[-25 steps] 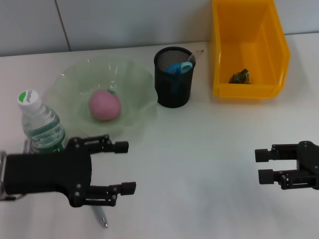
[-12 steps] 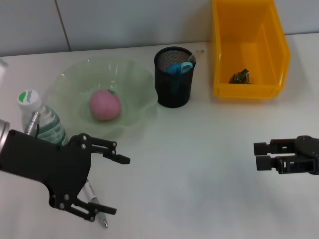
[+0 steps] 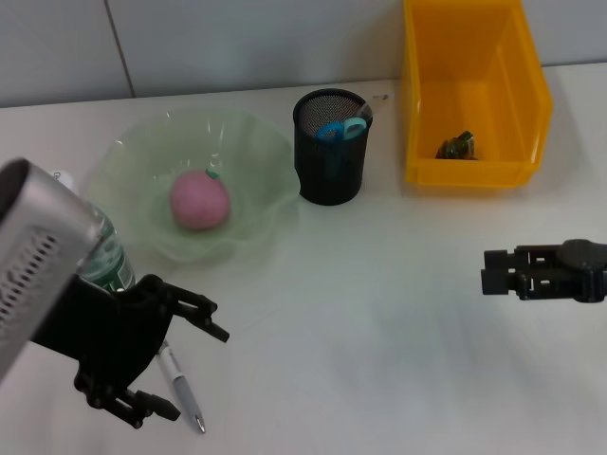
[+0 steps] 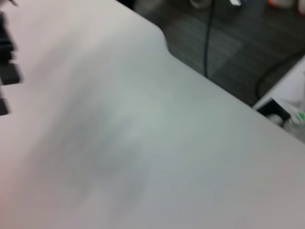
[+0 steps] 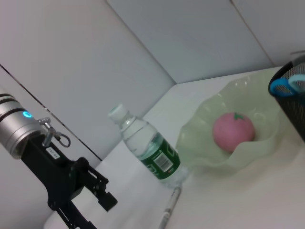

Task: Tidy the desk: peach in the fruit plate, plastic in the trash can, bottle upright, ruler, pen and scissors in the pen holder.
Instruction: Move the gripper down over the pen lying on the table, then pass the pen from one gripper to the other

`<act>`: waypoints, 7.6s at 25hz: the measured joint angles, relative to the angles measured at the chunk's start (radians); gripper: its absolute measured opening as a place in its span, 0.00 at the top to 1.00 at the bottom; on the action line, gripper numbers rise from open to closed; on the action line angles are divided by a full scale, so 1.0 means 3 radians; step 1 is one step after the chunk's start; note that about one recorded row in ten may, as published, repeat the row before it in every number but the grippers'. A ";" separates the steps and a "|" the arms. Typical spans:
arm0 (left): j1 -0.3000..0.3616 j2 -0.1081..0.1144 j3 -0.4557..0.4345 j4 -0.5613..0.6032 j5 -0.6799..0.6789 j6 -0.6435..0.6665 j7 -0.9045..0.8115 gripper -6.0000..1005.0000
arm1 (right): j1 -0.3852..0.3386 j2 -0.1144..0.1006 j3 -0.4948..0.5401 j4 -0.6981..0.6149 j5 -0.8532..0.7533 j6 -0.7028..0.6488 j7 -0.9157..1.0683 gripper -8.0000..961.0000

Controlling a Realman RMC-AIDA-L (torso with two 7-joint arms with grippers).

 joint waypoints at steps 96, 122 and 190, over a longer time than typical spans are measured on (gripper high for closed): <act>-0.0589 -0.0057 0.1650 -0.0715 0.1310 -0.0960 -0.0087 0.43 | 0.0236 -0.0100 -0.0050 -0.0118 -0.0475 0.0053 0.0258 0.30; -0.0651 -0.0058 0.1683 -0.0857 0.1299 -0.1067 -0.0044 0.62 | 0.0205 -0.0104 -0.0051 -0.0118 -0.0479 0.0056 0.0296 0.30; -0.0618 -0.0032 -0.0282 -0.0620 -0.0225 -0.0201 -0.0445 0.87 | 0.0205 -0.0132 -0.0031 -0.0208 -0.0485 -0.0147 0.0468 0.32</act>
